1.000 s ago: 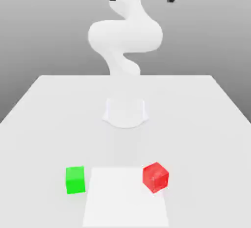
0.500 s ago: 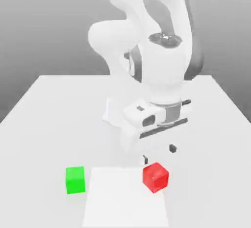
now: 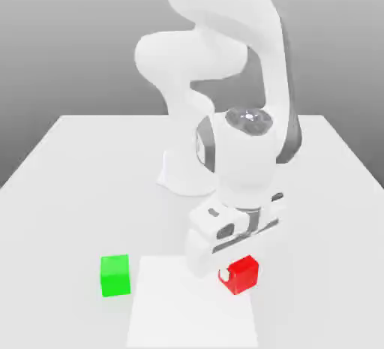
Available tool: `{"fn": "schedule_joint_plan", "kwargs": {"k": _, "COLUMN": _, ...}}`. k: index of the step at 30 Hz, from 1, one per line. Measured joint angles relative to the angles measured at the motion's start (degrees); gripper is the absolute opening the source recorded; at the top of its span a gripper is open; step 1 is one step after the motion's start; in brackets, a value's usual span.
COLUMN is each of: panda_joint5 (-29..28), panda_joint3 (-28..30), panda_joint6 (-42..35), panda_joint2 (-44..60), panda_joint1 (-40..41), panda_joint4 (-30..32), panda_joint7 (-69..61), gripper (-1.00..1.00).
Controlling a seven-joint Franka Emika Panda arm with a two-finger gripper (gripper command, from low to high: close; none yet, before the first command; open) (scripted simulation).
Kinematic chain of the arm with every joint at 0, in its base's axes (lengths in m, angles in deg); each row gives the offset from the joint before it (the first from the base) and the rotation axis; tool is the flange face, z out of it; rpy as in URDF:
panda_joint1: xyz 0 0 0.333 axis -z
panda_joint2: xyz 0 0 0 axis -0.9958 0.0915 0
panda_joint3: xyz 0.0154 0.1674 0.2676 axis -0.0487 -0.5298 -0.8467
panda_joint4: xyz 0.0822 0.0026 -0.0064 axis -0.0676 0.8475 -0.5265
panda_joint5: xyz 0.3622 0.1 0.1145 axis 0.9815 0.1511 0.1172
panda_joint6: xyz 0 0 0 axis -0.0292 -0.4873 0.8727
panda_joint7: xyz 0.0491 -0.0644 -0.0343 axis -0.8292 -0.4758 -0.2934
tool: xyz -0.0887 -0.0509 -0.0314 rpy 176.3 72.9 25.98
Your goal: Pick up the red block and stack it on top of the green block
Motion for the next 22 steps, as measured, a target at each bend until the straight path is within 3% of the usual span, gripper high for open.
{"fn": "schedule_joint_plan", "kwargs": {"k": 4, "panda_joint5": 0.53, "panda_joint3": 0.37, "panda_joint6": -6.62, "panda_joint2": -7.61, "panda_joint1": 0.62, "panda_joint4": 0.98, "panda_joint7": 0.40, "gripper": -1.00}}
{"fn": "schedule_joint_plan", "kwargs": {"k": 6, "panda_joint5": 0.07, "panda_joint3": 3.50, "panda_joint6": -8.66, "panda_joint2": -9.55, "panda_joint1": 2.01, "panda_joint4": 0.84, "panda_joint7": 3.79, "gripper": -1.00}}
{"fn": "schedule_joint_plan", "kwargs": {"k": 12, "panda_joint5": -1.72, "panda_joint3": 11.69, "panda_joint6": -13.80, "panda_joint2": -13.63, "panda_joint1": 17.57, "panda_joint4": -0.32, "panda_joint7": 17.27, "gripper": -1.00}}
{"fn": "schedule_joint_plan", "kwargs": {"k": 19, "panda_joint5": 4.50, "panda_joint3": 11.71, "panda_joint6": -4.27, "panda_joint2": -3.03, "panda_joint1": 20.61, "panda_joint4": -1.17, "panda_joint7": 15.94, "gripper": -1.00}}
{"fn": "schedule_joint_plan", "kwargs": {"k": 20, "panda_joint5": 5.28, "panda_joint3": 11.25, "panda_joint6": -3.10, "panda_joint2": -1.76, "panda_joint1": 20.90, "panda_joint4": -1.22, "panda_joint7": 15.41, "gripper": 1.00}}
{"fn": "schedule_joint_plan", "kwargs": {"k": 22, "panda_joint5": 5.27, "panda_joint3": 11.25, "panda_joint6": -3.10, "panda_joint2": -1.76, "panda_joint1": 20.89, "panda_joint4": -1.22, "panda_joint7": 15.41, "gripper": 1.00}}
